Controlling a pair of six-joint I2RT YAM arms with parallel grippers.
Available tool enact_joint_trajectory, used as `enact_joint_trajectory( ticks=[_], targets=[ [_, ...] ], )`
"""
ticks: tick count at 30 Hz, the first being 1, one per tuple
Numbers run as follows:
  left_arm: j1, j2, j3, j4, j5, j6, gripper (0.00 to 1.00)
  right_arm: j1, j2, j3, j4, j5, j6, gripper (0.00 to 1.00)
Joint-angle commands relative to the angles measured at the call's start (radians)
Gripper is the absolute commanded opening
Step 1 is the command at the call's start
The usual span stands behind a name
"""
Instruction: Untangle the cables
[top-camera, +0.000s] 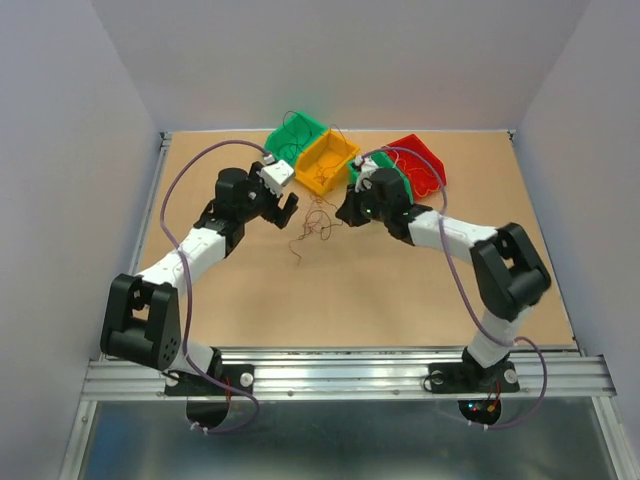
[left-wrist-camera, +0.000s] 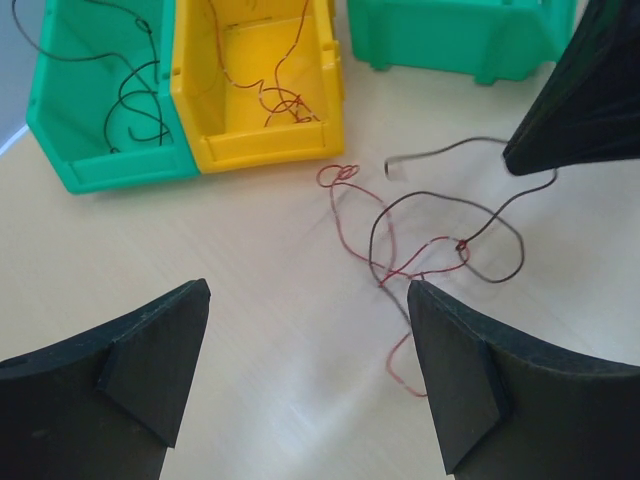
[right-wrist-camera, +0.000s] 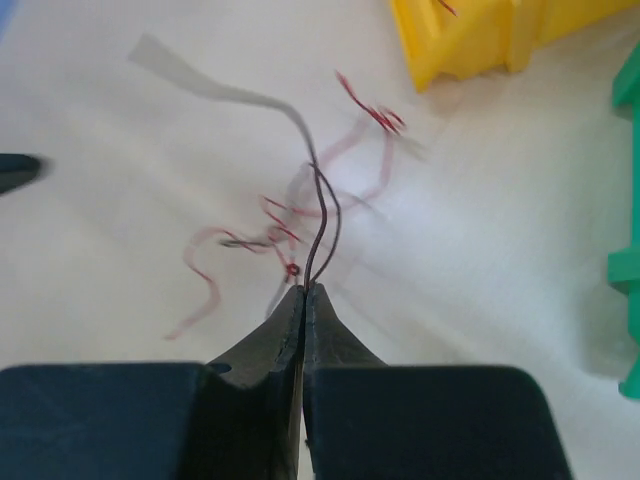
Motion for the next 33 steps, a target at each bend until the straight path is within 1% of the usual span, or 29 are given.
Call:
enact_joint_trajectory(
  ticks=[1, 2, 5, 7, 12, 15, 19, 20, 24, 33],
  targets=[
    [0.001, -0.097, -0.036, 0.066, 0.131, 0.037, 0.92, 0.015, -0.256, -0.147, 0.218, -0.081, 0.019, 0.01],
    [-0.001, -0.120, -0.048, 0.067, 0.170, 0.045, 0.92, 0.020, -0.334, -0.192, 0.227, -0.101, 0.016, 0.01],
    [-0.010, -0.160, -0.082, 0.070, 0.258, 0.068, 0.92, 0.023, -0.464, -0.282, 0.253, -0.128, 0.018, 0.00],
    [-0.016, -0.205, -0.100, 0.076, 0.313, 0.075, 0.92, 0.025, -0.526, -0.318, 0.267, -0.133, 0.018, 0.01],
    [-0.024, -0.313, -0.163, 0.105, 0.444, 0.088, 0.92, 0.025, -0.679, -0.437, 0.391, -0.198, 0.042, 0.00],
    [-0.032, -0.358, -0.194, 0.125, 0.514, 0.086, 0.92, 0.025, -0.712, -0.458, 0.417, -0.222, 0.064, 0.00],
    [-0.041, -0.357, -0.206, 0.130, 0.635, 0.092, 0.93, 0.026, -0.740, -0.485, 0.467, -0.269, 0.079, 0.00],
    [-0.044, -0.352, -0.205, 0.129, 0.645, 0.091, 0.93, 0.025, -0.741, -0.490, 0.480, -0.279, 0.084, 0.00],
    [-0.065, -0.317, -0.185, 0.123, 0.654, 0.079, 0.92, 0.026, -0.737, -0.507, 0.552, -0.320, 0.110, 0.01],
    [-0.110, -0.245, -0.139, 0.121, 0.635, 0.045, 0.82, 0.040, -0.695, -0.502, 0.619, -0.339, 0.127, 0.01]
  ],
)
